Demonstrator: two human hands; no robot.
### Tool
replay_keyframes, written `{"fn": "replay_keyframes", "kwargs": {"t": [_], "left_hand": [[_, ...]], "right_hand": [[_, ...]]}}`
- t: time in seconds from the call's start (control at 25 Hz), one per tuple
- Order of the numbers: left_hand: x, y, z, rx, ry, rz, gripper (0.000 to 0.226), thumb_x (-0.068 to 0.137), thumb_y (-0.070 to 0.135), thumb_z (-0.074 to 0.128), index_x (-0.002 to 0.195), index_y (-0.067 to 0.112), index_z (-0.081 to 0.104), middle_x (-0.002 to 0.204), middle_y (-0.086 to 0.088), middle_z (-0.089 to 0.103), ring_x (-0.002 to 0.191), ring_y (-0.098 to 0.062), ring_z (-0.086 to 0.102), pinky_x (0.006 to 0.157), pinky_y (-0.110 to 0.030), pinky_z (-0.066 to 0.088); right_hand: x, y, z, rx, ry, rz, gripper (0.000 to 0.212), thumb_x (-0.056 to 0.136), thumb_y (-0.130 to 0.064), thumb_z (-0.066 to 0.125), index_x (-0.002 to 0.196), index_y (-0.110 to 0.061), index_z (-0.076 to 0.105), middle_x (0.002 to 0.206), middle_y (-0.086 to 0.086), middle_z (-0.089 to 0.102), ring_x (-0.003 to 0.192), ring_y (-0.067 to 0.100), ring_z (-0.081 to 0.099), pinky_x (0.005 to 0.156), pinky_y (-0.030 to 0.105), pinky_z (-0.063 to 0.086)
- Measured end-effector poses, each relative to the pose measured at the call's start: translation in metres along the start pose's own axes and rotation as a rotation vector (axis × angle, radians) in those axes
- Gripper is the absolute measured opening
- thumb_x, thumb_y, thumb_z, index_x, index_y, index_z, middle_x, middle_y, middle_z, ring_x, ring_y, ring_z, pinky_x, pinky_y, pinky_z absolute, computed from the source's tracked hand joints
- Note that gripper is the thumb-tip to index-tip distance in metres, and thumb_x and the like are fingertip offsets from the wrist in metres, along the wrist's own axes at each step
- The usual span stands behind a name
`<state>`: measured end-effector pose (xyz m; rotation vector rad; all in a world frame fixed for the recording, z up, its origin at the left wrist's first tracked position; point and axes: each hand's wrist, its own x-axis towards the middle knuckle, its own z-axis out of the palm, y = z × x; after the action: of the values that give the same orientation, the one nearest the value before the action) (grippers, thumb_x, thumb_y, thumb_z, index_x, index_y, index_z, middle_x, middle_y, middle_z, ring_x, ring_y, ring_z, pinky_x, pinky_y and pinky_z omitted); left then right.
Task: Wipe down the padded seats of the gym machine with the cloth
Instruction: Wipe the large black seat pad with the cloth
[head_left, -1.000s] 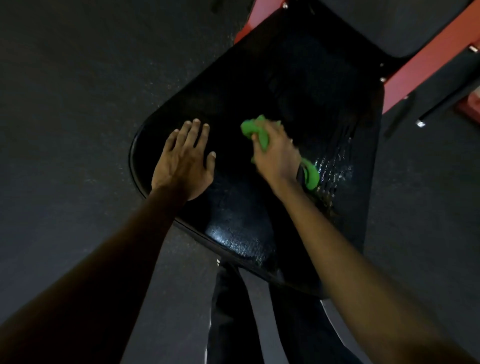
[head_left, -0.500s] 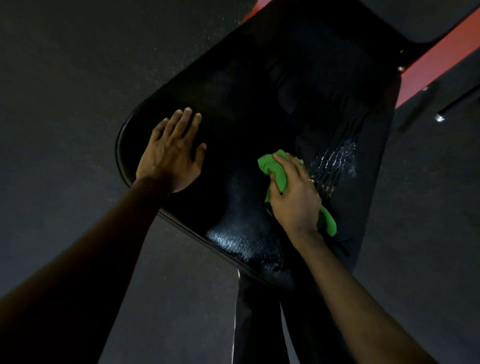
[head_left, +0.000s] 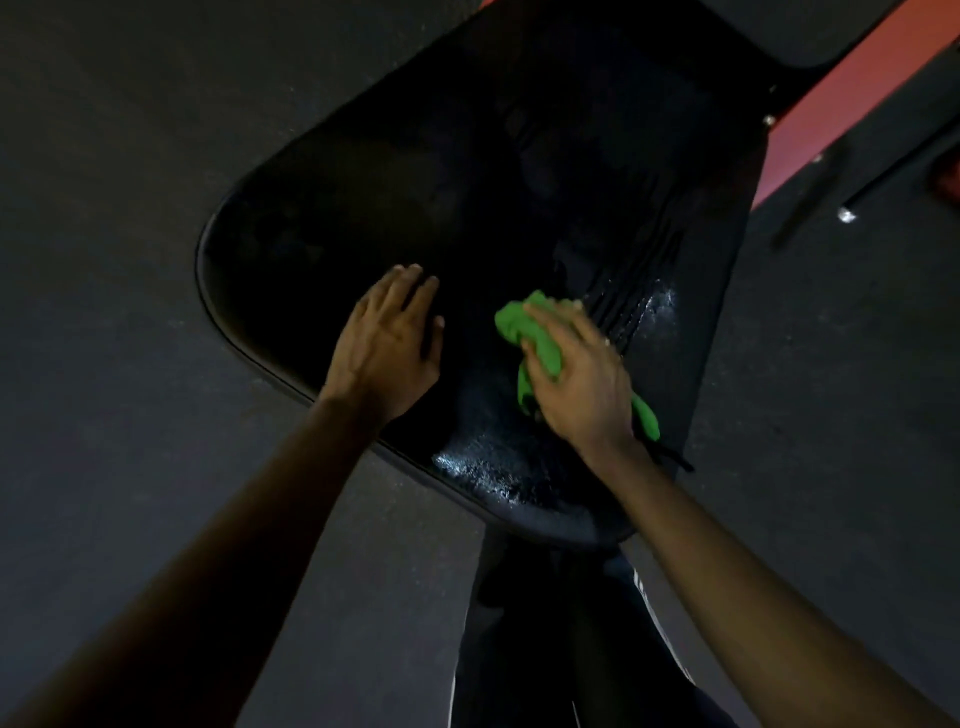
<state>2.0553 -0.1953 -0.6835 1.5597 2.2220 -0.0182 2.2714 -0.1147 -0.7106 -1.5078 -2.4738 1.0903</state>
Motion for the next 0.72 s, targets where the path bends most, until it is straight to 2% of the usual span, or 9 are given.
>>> {"fn": "replay_keyframes", "kwargs": {"t": [0.12,0.2,0.32,0.4,0.44,0.56,0.64,0.72], "left_hand": [[-0.005,0.009,0.007,0.047,-0.006,-0.015,0.058,0.102,0.037,0.033,0.15,0.004,0.042,0.157,-0.019,0.04,0.148,-0.034,0.034,0.122,-0.046,0.028],[-0.003,0.009,0.008,0.069,0.002,-0.02,0.058,0.102,0.037,0.032,0.15,0.005,0.041,0.156,-0.02,0.04,0.148,-0.034,0.034,0.122,-0.045,0.026],[-0.004,0.011,0.011,0.082,0.007,-0.019,0.057,0.103,0.036,0.034,0.151,0.004,0.04,0.157,-0.02,0.039,0.148,-0.034,0.033,0.121,-0.045,0.025],[-0.004,0.012,0.01,0.094,0.0,-0.014,0.057,0.104,0.035,0.035,0.152,0.005,0.038,0.158,-0.02,0.038,0.148,-0.034,0.032,0.121,-0.046,0.025],[-0.004,0.01,0.009,0.1,0.005,-0.013,0.057,0.103,0.035,0.035,0.152,0.005,0.037,0.158,-0.02,0.037,0.148,-0.034,0.032,0.121,-0.046,0.026],[-0.004,0.009,0.009,0.102,0.014,-0.009,0.059,0.102,0.035,0.035,0.152,0.004,0.037,0.158,-0.02,0.037,0.148,-0.034,0.032,0.121,-0.045,0.025],[-0.004,0.01,0.01,0.107,0.012,-0.004,0.059,0.102,0.035,0.035,0.153,0.004,0.036,0.158,-0.02,0.036,0.149,-0.033,0.031,0.122,-0.045,0.025],[-0.003,0.011,0.01,0.105,0.007,0.001,0.06,0.102,0.035,0.035,0.154,0.004,0.035,0.159,-0.019,0.035,0.15,-0.032,0.03,0.124,-0.045,0.023]], "right_hand": [[0.042,0.003,-0.004,-0.011,0.082,0.129,0.044,0.098,-0.036,0.057,0.141,-0.033,0.054,0.145,-0.008,0.052,0.123,0.021,0.06,0.094,0.047,0.056],[0.021,-0.013,-0.005,-0.022,0.095,0.158,0.044,0.097,-0.035,0.058,0.14,-0.034,0.055,0.146,-0.008,0.052,0.121,0.022,0.061,0.09,0.044,0.058],[-0.072,-0.045,-0.002,-0.045,0.006,-0.037,0.048,0.092,-0.033,0.063,0.139,-0.037,0.056,0.149,-0.008,0.051,0.13,0.022,0.057,0.083,0.036,0.059],[-0.115,-0.043,-0.003,-0.044,-0.092,-0.185,0.053,0.093,-0.033,0.065,0.143,-0.038,0.051,0.152,-0.008,0.048,0.142,0.021,0.047,0.088,0.037,0.061],[-0.113,-0.034,-0.006,-0.027,-0.099,-0.202,0.054,0.093,-0.031,0.065,0.144,-0.038,0.05,0.153,-0.008,0.047,0.144,0.02,0.045,0.092,0.038,0.06],[-0.056,-0.007,-0.01,0.009,-0.019,0.017,0.054,0.094,-0.026,0.065,0.145,-0.038,0.053,0.154,-0.01,0.048,0.142,0.016,0.046,0.1,0.041,0.055],[-0.009,0.007,-0.014,-0.011,0.089,0.164,0.049,0.095,-0.03,0.062,0.143,-0.038,0.054,0.151,-0.01,0.051,0.136,0.017,0.052,0.099,0.044,0.055],[0.006,0.005,-0.018,-0.026,0.147,0.255,0.044,0.097,-0.034,0.059,0.141,-0.036,0.056,0.149,-0.011,0.052,0.125,0.018,0.059,0.097,0.039,0.055]]}}
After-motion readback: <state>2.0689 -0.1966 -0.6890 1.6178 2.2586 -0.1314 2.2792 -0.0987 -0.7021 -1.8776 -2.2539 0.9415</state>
